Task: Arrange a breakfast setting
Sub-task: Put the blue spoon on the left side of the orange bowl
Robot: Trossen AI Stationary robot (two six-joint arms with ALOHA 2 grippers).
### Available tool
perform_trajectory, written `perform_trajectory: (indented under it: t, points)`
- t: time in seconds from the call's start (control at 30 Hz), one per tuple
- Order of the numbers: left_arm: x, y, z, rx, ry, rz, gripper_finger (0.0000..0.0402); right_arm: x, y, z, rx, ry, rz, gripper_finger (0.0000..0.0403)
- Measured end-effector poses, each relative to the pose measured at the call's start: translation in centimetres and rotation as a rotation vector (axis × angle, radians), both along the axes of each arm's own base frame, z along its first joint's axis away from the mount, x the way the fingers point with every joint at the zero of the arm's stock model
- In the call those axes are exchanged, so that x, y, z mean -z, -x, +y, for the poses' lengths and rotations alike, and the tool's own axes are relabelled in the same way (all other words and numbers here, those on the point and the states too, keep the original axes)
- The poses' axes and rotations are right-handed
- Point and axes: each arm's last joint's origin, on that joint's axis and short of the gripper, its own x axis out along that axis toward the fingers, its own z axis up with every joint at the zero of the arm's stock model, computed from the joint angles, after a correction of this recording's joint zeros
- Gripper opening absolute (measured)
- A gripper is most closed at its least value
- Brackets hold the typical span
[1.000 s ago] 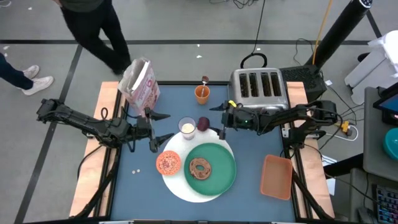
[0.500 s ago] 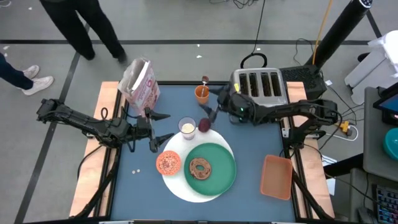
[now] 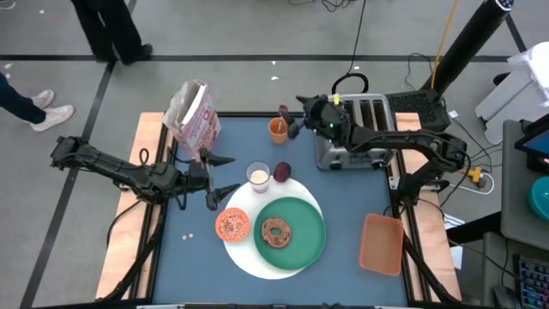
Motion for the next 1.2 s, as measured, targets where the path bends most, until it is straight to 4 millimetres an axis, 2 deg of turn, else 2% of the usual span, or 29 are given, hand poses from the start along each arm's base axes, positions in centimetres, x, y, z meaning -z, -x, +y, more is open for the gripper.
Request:
perform_trajectory:
  t: [0.2,0.53,0.63,0.73,0.83,0.93,1.07,1.2]
  points:
    - [0.0,0.0,0.0,0.000,-0.001,0.000,0.0392,0.4,1.1,-2.1,0.080,-0.100,-0.050,0.0380]
    - [0.0,0.0,0.0,0.000,-0.001,0.001,0.0392,1.0,1.3,-2.0,0.048,-0.140,-0.070,0.0380]
    - [0.0,0.0,0.0,-0.001,-0.017,0.004,0.0392,0.3,0.9,-2.0,0.006,-0.172,-0.106,0.0380]
    - [0.0,0.0,0.0,-0.002,-0.029,0.007,0.0392,-1.1,0.3,-2.0,-0.023,-0.198,-0.069,0.0380]
    - [0.0,0.0,0.0,-0.003,-0.029,0.007,0.0392,-2.8,-0.1,-2.1,0.007,-0.238,0.022,0.0380]
    - [0.0,0.0,0.0,-0.003,-0.025,0.006,0.0392,-4.1,-0.4,-2.2,0.064,-0.237,0.022,0.0380]
    - [0.0,0.0,0.0,-0.002,-0.025,0.006,0.0392,-3.9,-0.4,-2.1,0.108,-0.311,-0.019,0.0380]
    - [0.0,0.0,0.0,-0.003,-0.024,0.006,0.0392,-2.7,-0.4,-2.1,0.132,-0.379,0.032,0.0380]
